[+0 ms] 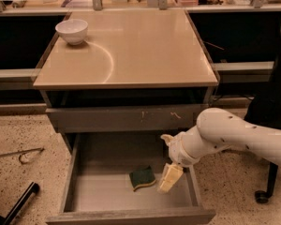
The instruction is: Pick sponge from middle drawer and place on counter
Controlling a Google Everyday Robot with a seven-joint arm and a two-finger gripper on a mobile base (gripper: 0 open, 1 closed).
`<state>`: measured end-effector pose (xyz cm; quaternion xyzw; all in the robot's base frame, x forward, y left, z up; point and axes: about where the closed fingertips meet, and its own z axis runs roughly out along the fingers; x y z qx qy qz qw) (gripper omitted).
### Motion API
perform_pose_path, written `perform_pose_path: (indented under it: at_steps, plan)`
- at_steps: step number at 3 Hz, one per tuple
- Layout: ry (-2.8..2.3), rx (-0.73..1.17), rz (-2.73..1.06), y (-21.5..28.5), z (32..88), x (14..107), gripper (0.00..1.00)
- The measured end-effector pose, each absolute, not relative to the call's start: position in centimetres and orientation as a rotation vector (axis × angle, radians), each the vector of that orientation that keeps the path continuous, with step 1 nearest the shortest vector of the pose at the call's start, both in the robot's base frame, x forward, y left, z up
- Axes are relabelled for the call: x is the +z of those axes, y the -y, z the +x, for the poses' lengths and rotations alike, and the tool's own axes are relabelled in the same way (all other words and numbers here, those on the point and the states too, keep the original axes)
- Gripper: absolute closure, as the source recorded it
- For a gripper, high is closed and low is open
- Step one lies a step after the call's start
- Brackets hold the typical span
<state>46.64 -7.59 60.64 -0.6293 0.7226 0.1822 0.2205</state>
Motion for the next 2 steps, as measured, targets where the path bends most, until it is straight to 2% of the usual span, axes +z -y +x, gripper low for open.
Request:
perform_pose_path:
  at_steps: [2]
  plan:
    - [-1.994,0.550,-1.801,5.97,46.99,58.73,0.00]
